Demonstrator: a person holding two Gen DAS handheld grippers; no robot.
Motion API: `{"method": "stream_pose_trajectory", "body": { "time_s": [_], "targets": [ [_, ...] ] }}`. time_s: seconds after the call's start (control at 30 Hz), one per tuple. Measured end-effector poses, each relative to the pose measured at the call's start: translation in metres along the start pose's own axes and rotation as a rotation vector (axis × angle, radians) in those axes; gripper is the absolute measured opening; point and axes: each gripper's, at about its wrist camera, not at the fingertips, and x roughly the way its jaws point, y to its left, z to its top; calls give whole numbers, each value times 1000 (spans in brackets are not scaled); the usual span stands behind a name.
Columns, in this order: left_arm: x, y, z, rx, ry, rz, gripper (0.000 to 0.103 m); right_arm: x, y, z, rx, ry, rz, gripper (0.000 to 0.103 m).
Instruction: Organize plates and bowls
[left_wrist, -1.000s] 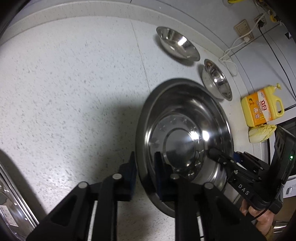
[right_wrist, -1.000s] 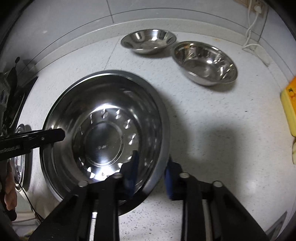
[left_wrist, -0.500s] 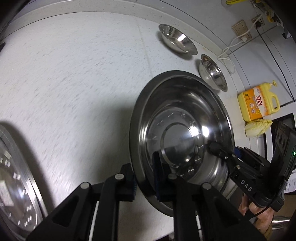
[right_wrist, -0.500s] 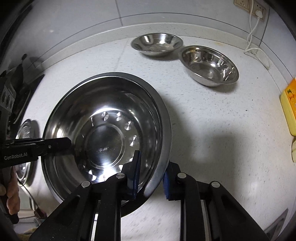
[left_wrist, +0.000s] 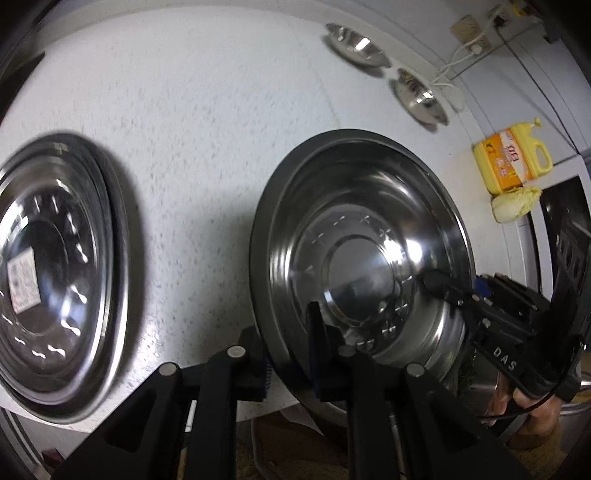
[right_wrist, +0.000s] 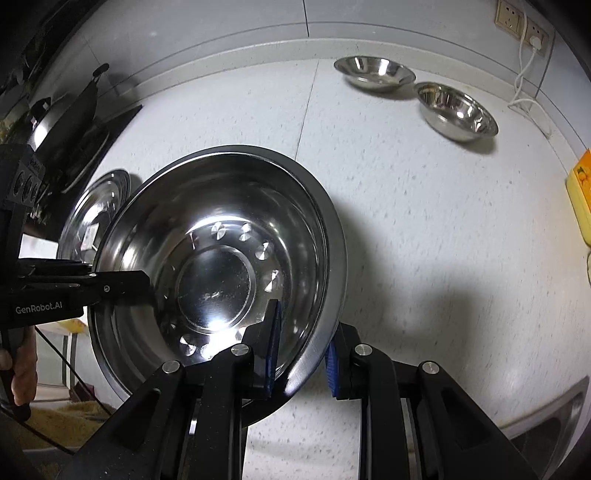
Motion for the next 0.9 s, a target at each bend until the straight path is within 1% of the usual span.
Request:
{"method": "stream_pose_trajectory", "body": {
  "time_s": [0.1,0.2,0.47,0.53,0.77,0.83,0.87,0.9],
  "targets": [
    [8,-3,-2,18,-11,14,15,13,-5,-4,19,27,-2,20],
    [12,-5,-1,21,-16,9,14,20,-9,-8,30,33,-10,20],
    [13,-8,2,35,-22,14,17,17,-15,-10,60,8,4,20],
    [14,-10,4,37,-26,7,21,16,-17,-12,69,2,10,20],
    [19,-17,6,38,-31,-11,22,10,-25,-16,80,-10,2,20],
    [20,-19,7,38,-32,-18,24,9,-27,-16,83,-15,-3,23],
    [20,-19,6,39,-31,-20,26,9,-24,-15,87,-19,-4,27],
    [20,-19,6,39,-31,-22,31,7,-24,-15,90,-25,-5,30]
  ]
}}
